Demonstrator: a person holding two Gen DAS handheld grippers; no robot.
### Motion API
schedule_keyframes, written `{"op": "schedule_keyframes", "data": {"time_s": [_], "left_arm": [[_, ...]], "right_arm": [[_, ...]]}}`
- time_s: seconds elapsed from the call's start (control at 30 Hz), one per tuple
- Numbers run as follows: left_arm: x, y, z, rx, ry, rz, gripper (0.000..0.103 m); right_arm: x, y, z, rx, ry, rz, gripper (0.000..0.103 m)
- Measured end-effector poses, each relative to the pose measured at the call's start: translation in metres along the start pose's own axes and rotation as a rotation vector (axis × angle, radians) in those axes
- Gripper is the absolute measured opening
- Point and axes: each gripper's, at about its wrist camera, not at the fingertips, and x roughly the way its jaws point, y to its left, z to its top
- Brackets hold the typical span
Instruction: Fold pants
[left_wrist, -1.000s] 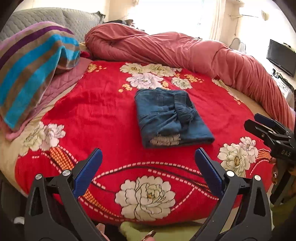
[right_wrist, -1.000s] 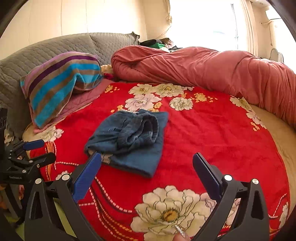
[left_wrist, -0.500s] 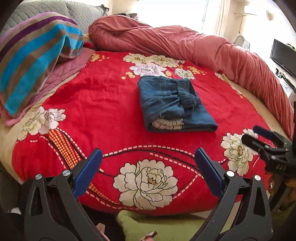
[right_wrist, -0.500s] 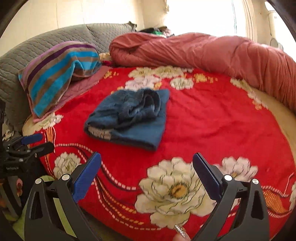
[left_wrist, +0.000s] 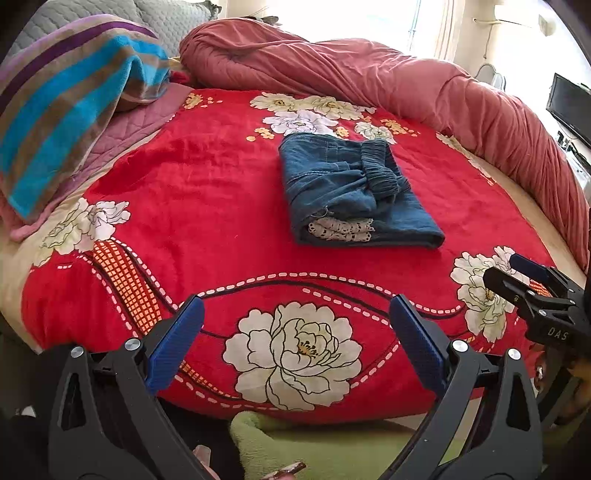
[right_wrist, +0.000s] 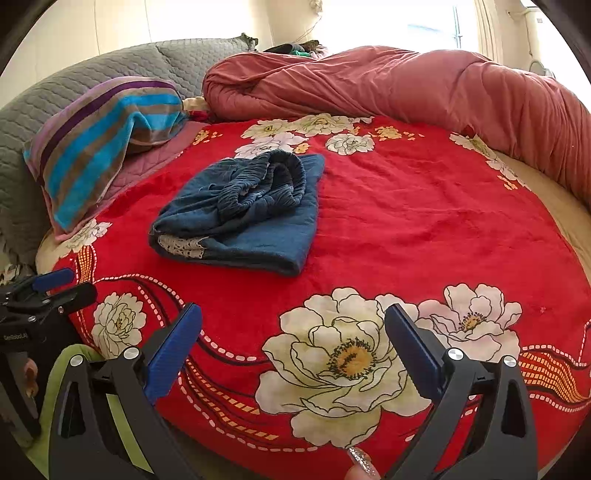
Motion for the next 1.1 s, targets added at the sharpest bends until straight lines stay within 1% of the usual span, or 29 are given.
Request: {"op": "schedule_keyframes", "data": {"time_s": [0.4,0.5,0.73,0.87,1.1], "left_arm": [[-0.0016,0.0008,-0.0007,-0.004,-0.003,0.006,0.093],[-0.001,0.001,-0.0003,-0.005,0.0,0.019,0.093],[-0.0012,0.0026,-0.0005,-0.009,0.0,0.015,0.093],[-0.002,0.0031,0.0006,-0.014,-0.004,-0.005,0.093],[-0.0011,0.0019,0.0005,-0.013,-0.003,-0.014,0.093]], "right_arm": [[-0.0051,-0.0025,0.0027,-0.001,-0.006,-0.011,0.098],[-0.0058,-0.0032,0.0032,0.0,-0.005,-0.011,0.099],[-0.0057,-0.0036,0.0041,-0.003,-0.001,-0.006,0.099],[-0.0046,-0.0013,0.0067,-0.011,-0.003,-0.004,0.098],[-0.0025,0.0021,0.0075,-0.016,0.004,-0.003,0.099]]}}
